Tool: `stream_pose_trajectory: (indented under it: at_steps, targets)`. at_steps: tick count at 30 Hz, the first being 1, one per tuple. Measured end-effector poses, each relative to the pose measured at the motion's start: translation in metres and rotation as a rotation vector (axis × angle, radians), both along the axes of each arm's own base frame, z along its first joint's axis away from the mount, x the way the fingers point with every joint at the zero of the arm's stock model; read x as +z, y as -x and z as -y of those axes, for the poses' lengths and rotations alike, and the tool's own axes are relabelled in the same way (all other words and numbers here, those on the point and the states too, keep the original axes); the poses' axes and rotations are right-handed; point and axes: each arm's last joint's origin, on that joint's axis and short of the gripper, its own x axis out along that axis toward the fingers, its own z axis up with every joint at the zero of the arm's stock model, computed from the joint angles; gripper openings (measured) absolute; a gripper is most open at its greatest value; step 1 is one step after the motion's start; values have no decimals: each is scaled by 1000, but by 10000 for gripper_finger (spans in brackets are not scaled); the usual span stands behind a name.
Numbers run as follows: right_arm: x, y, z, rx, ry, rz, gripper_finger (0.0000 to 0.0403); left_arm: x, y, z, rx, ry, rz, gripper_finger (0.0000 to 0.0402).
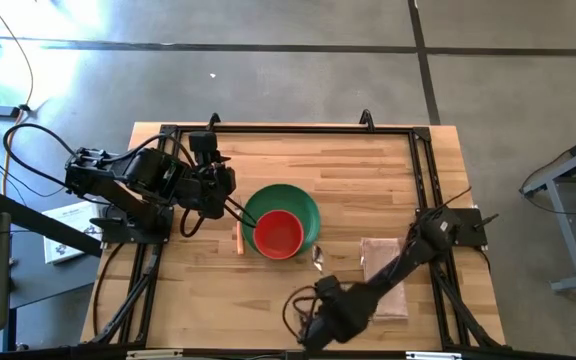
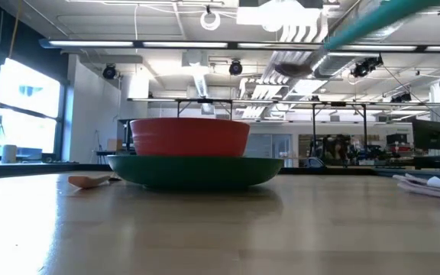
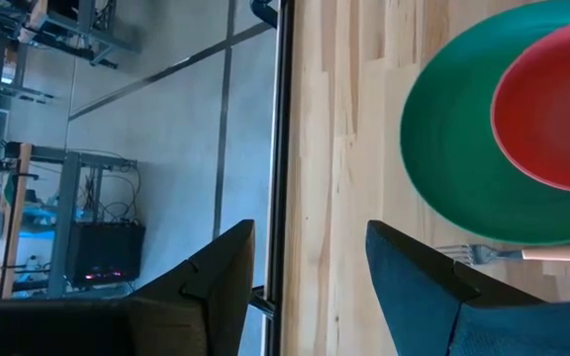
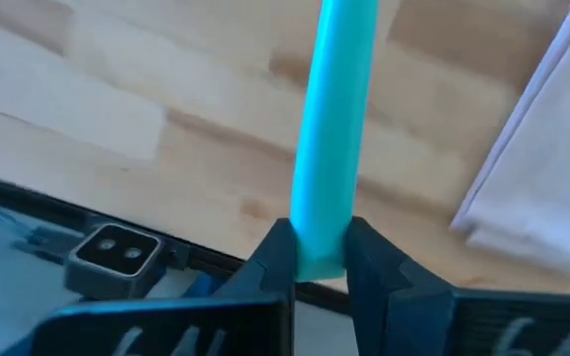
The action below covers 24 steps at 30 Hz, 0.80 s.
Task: Set table place
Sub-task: Put the spoon into the orange bowl
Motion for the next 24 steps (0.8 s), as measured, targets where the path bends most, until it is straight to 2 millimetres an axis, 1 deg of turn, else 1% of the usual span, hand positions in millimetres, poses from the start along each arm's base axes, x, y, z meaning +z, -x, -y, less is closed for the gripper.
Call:
stream_pose_trajectory:
  at_steps: [2, 4, 8, 13, 17, 21, 24]
  targets:
    - [14, -2, 16, 59, 2, 8, 25, 0, 0, 0, -1, 0, -1, 184]
    - [23, -6, 34, 130, 5, 7, 25, 0, 0, 0, -4, -2, -4, 184]
    - [36, -20, 72, 303, -22, 11, 25, 0, 0, 0, -13, 15, -9, 184]
    - [39, -39, 120, 530, -132, 5, 25, -1, 0, 1, -24, 42, -13, 184]
    - [39, -49, 152, 648, -167, 30, 25, 0, 2, 1, -33, 64, -11, 184]
    - [39, -56, 182, 708, -163, 52, 25, 3, 7, 0, -27, 77, 12, 184]
    - [38, -60, 200, 697, -198, 66, 25, 7, 12, -1, -15, 88, 40, 184]
